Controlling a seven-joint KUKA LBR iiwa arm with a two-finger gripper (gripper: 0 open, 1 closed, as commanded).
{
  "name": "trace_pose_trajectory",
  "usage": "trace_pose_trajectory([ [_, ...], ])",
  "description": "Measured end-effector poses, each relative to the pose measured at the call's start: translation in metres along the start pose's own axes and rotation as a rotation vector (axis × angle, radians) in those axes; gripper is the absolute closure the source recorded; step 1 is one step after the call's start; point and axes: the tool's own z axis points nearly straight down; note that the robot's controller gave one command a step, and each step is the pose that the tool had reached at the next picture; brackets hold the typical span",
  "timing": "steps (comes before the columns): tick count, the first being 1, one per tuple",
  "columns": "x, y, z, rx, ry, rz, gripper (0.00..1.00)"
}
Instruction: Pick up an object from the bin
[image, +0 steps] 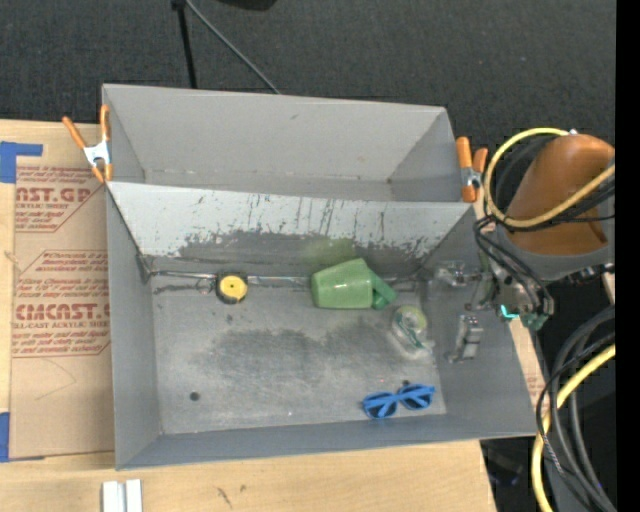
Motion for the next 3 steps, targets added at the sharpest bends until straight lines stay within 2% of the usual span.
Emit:
trace_pose_trajectory([
  [1,0.047,0.024,0.016,-0.002,-0.002,0.098,0.00],
  [2,0.056,0.028,0.092,0.000,-0.010,-0.049,0.00],
  [3,0.057,0.028,0.091,0.001,-0.006,-0.049,1.00],
])
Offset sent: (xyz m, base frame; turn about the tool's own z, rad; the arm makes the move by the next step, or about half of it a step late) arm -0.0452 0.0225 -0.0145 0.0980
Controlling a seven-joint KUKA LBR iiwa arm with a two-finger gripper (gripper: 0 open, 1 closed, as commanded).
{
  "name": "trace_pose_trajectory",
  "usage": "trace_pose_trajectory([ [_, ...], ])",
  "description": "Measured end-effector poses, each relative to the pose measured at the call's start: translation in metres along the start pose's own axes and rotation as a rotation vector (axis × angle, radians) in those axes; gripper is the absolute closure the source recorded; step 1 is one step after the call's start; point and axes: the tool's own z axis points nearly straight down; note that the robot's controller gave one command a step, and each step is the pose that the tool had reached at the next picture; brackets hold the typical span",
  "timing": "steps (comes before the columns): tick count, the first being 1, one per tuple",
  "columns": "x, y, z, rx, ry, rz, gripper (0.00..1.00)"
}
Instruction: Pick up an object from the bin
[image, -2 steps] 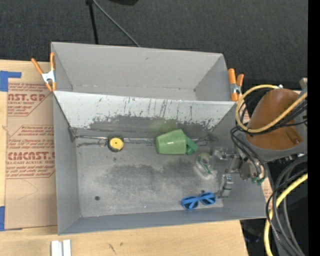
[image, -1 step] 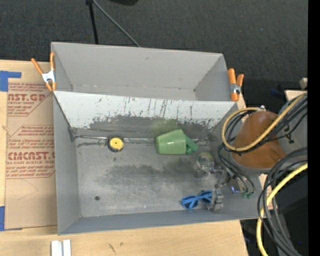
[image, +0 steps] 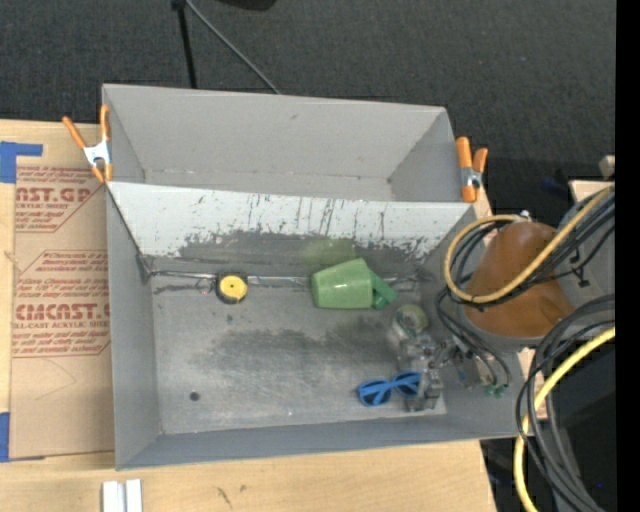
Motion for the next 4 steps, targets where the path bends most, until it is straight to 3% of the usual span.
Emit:
trace_pose_trajectory([
  [1,-0.002,-0.012,-0.124,0.003,-0.008,0.015,1.00],
  [2,-0.016,-0.017,-0.203,0.003,-0.007,-0.480,1.00],
  [3,-0.015,-0.017,-0.201,0.000,-0.003,-0.478,0.00],
  [4,-0.006,-0.003,-0.092,-0.007,0.006,-0.546,0.00],
])
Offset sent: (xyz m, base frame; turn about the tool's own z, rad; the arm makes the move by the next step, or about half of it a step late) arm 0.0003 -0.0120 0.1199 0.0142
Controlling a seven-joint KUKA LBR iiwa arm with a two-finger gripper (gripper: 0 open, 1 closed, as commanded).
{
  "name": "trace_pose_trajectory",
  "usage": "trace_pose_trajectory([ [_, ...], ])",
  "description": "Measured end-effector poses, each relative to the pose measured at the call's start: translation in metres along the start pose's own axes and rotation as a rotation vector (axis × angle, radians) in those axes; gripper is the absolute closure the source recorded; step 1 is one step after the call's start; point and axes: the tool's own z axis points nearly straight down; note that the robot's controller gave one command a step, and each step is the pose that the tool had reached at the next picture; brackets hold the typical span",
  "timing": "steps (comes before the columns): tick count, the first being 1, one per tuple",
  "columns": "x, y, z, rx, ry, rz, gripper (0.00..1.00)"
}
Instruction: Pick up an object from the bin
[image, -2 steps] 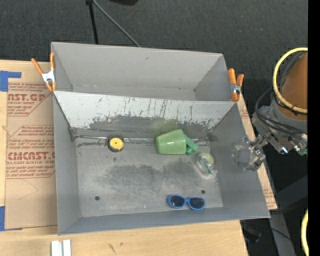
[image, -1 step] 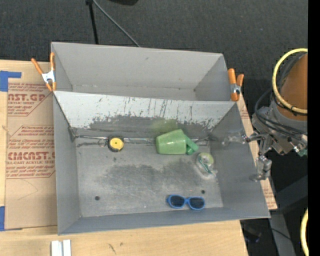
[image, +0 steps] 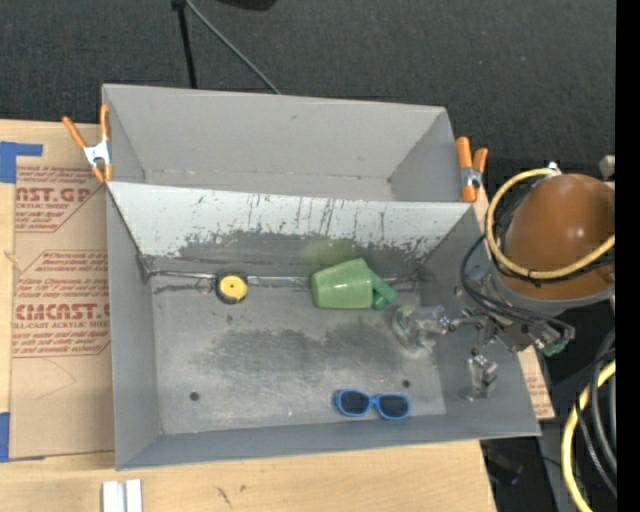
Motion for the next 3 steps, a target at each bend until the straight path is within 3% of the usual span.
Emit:
trace_pose_trajectory([
  [1,-0.030,0.029,0.043,0.002,-0.003,0.074,0.00],
  [2,-0.027,0.054,0.091,0.016,-0.022,0.210,0.00],
  [3,-0.024,0.056,0.092,0.008,-0.007,0.210,1.00],
])
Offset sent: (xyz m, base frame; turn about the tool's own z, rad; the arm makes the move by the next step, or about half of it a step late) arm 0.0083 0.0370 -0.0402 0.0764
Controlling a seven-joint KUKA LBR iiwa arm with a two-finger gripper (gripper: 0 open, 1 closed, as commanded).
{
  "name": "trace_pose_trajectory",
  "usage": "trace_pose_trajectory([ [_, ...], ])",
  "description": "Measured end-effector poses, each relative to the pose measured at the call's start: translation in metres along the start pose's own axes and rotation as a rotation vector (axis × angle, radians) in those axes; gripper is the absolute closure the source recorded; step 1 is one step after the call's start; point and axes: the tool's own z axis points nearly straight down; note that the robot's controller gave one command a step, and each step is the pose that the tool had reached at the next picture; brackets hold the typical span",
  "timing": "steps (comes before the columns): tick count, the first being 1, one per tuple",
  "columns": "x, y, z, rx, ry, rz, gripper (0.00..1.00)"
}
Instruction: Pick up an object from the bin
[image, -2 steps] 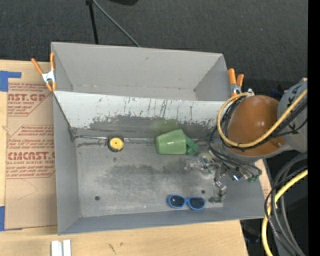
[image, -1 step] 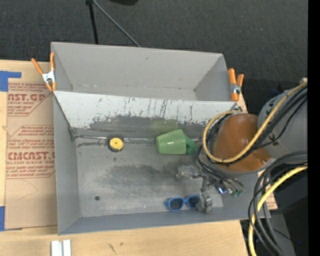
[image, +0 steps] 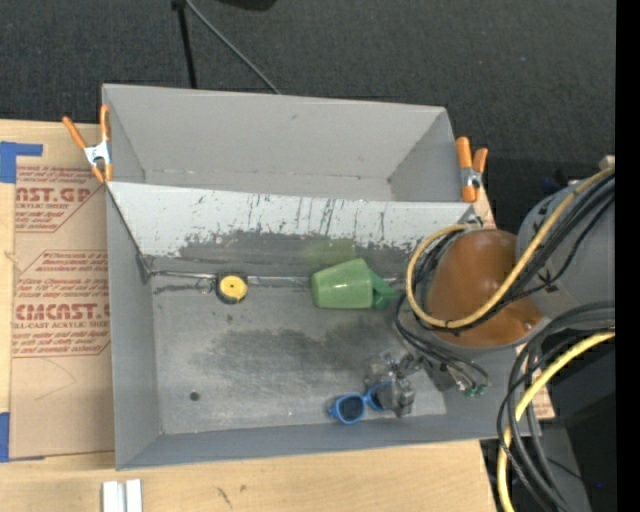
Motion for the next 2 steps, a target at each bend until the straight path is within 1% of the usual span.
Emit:
trace_pose_trajectory([
  [1,-0.028,-0.006,-0.125,0.004,-0.006,0.041,1.00],
  [2,-0.057,-0.053,-0.302,0.007,-0.007,-0.185,1.00],
])
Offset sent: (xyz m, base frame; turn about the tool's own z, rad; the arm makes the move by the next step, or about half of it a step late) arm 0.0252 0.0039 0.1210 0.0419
